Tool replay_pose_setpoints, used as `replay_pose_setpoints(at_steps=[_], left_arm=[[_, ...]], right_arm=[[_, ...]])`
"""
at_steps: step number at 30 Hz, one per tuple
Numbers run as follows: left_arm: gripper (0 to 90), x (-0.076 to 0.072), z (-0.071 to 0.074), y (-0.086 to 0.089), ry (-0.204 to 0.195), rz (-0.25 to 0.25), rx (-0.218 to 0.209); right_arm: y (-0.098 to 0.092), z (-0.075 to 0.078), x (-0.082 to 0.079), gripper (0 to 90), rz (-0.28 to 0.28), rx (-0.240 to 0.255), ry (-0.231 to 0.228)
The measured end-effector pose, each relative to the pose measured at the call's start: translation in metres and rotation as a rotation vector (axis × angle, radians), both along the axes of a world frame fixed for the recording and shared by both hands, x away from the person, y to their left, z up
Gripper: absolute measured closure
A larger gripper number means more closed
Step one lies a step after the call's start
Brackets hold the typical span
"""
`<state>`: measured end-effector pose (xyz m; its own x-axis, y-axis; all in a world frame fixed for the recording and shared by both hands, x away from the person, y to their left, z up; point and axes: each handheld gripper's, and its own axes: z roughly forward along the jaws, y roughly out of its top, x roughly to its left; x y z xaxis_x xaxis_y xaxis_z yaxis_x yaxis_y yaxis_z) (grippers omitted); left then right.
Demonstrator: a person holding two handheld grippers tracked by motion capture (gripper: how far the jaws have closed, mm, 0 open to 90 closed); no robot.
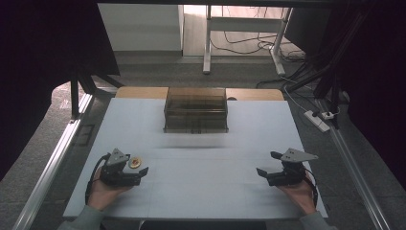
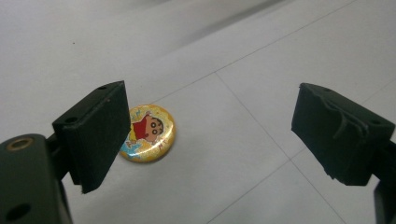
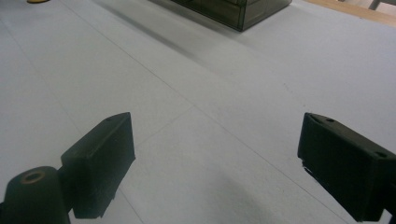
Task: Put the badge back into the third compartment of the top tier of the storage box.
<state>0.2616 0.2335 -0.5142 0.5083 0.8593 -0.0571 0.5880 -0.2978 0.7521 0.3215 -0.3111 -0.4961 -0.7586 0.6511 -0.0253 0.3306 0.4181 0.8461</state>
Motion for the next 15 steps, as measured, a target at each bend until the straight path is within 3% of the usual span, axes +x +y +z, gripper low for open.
replay_pose_setpoints(at_steps=[15], left_arm=[[11.7,-0.0037,0.001,0.0017,-0.015,-0.009,-0.015]], right_arm=[[0.0018,0.0003,-0.0016,10.9,0.002,-0.015,-0.007]])
